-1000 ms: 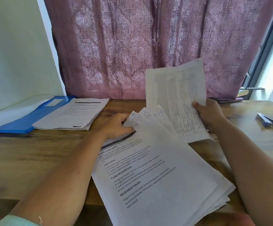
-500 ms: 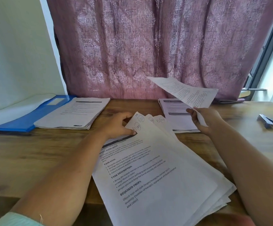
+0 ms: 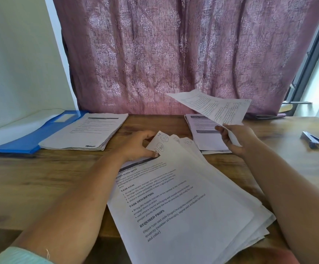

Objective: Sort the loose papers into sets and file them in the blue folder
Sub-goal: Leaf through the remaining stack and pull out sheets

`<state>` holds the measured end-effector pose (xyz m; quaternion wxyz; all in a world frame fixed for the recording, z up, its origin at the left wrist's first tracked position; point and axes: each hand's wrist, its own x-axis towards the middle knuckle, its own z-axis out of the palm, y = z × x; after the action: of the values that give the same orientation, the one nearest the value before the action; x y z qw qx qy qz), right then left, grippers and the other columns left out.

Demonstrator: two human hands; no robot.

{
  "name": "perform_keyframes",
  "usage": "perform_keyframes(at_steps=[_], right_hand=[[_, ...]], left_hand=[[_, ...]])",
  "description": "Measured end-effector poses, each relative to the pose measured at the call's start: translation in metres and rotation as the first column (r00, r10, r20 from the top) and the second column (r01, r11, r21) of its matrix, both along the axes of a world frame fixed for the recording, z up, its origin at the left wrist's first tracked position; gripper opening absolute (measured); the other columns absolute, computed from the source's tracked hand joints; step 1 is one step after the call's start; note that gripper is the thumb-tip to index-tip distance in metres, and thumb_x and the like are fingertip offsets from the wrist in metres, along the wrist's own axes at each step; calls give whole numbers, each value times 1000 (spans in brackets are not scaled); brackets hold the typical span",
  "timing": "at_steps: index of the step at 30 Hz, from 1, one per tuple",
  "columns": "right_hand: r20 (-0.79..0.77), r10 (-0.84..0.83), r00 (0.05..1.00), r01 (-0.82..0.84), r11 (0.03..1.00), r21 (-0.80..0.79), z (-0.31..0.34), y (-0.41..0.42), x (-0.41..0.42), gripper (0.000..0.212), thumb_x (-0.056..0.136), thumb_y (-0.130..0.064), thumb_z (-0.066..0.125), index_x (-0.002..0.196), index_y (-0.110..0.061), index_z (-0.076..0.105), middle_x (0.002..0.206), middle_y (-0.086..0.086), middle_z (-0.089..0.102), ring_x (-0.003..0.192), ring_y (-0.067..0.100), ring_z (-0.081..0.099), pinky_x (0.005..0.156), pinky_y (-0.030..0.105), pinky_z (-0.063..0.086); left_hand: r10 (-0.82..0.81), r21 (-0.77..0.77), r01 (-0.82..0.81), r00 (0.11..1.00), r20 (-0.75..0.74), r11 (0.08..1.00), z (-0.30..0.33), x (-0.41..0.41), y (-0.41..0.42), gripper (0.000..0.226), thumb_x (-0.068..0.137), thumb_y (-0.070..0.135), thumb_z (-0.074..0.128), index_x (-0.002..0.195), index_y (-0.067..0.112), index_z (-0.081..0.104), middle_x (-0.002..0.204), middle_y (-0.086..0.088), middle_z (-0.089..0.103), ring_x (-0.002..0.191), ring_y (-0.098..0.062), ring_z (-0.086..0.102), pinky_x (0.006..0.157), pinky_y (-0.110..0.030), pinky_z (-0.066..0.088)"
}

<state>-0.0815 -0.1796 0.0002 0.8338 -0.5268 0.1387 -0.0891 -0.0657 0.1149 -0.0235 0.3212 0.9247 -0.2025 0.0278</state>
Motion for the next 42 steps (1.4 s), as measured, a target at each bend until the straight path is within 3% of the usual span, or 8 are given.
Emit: perform_keyframes(at_steps=[11,18,23,27,32,36,39,42], right_hand=[[-1,-3,1000,3,1000,-5,-1,0,0,32,99,-3,49,129,-14,50,111,11,63,75,11,63,49,11,50],[-27,-33,999,34,999,28,-2,1,1,32,98,-2,51,129,-6,52,117,13,62,70,9,62,44,12,46],[-33,-36,999,35,999,-13,0,1,-3,15,99,-2,49,110,-5,58,117,9,64,81,12,62,51,15,52],[-48,-33,998,30,997,-71,3,0,-8,12,98,-2,52,90,-11,55,93,2,64,78,13,64,50,17,50],[-41,-33,999,31,998,-52,1,-4,-4,28,98,-5,52,126,-6,52,96,3,63,82,13,64,58,21,49],[-32,-36,999,36,999,-9,0,-5,-3,30,98,-2,51,128,-7,51,96,3,64,81,13,64,51,19,51],[-42,-45,998,43,998,-43,-2,-6,1,28,99,-4,51,125,-9,52,104,6,67,87,16,66,65,26,55],[-36,-86,996,81,989,-126,-6,-11,8,31,98,-4,52,127,-13,53,113,7,67,101,25,66,87,46,56]], left_hand=[[26,-25,-25,999,45,999,1,-2,0,51,68,22,88,111,25,62,110,10,61,103,-6,52,66,-3,31],[5,-106,-10,999,-50,994,0,-2,0,39,71,17,86,104,25,67,97,18,67,90,-1,61,71,-14,43],[-107,-169,105,994,-2,980,-3,1,3,17,72,1,82,81,9,71,100,-4,67,84,3,61,77,-10,42],[-100,-263,71,990,-99,962,-2,1,1,20,81,-2,73,93,14,71,101,-3,73,93,-8,68,88,-21,49],[-73,-345,21,988,-139,938,-4,4,1,36,83,-6,68,115,10,63,109,-5,72,103,-18,68,97,-36,52],[-77,-320,29,987,-140,947,-5,3,2,40,81,-5,71,116,13,65,109,-1,72,102,-13,68,97,-30,51],[-95,-333,44,986,-140,942,-4,1,2,37,81,-5,71,112,14,67,107,1,73,101,-13,68,95,-29,51],[-21,-406,-37,990,-138,913,0,-1,1,38,84,-8,61,75,28,71,77,18,69,83,-9,62,84,-26,46]])
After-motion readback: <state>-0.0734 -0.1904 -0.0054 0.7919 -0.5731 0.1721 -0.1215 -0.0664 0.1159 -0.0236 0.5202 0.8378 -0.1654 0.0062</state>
